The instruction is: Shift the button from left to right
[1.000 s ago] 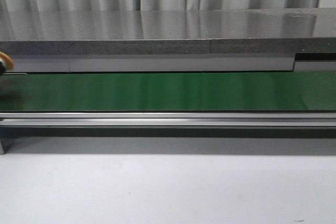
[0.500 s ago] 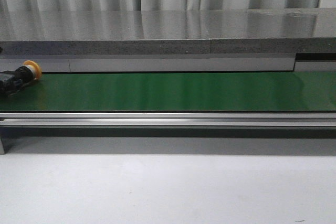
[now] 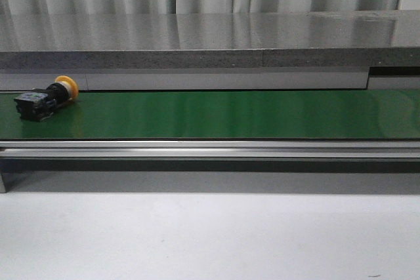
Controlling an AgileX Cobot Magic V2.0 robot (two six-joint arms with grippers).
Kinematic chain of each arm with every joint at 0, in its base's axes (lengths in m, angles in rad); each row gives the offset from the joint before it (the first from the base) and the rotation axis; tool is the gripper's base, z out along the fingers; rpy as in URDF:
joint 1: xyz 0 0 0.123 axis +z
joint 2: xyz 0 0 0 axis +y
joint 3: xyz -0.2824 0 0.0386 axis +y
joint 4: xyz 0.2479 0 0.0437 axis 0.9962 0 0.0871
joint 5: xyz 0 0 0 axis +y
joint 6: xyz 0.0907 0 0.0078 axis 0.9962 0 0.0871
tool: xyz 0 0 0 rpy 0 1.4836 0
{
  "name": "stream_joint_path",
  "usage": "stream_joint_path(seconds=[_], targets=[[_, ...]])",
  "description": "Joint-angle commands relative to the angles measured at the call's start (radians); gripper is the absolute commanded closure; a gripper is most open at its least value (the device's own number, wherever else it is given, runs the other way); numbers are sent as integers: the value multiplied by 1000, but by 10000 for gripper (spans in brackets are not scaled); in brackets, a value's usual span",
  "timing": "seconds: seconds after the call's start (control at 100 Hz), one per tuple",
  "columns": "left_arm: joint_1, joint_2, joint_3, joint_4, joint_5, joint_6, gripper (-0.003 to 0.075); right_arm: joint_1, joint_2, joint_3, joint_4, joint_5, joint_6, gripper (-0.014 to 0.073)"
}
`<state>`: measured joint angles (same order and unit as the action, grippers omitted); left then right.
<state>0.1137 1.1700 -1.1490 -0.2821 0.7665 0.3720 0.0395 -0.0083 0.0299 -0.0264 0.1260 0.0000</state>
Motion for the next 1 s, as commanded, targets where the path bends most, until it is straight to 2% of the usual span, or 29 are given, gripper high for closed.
stream_joint_path(seconds=[0.0,0.36,0.54,0.66,0.81,0.99], targets=[[-6,-143,81,-27,-136,15,234,1,-17,0,-7,-83,-7,662],[-20,-663,556,-31,-390,39,234,1,-17,0,-7,-83,-7,662],[-53,-863,722,-31,-440,55,234,1,-17,0,-7,-83,-7,662],[-53,-939,795,-31,-476,55,234,1,-17,0,-7,-83,-7,662],[-53,-966,869,-35,-692,55,234,1,-17,0,-7,-83,-7,662],[-53,-966,918,-47,-699,55,234,1,-17,0,-7,-83,-7,662]])
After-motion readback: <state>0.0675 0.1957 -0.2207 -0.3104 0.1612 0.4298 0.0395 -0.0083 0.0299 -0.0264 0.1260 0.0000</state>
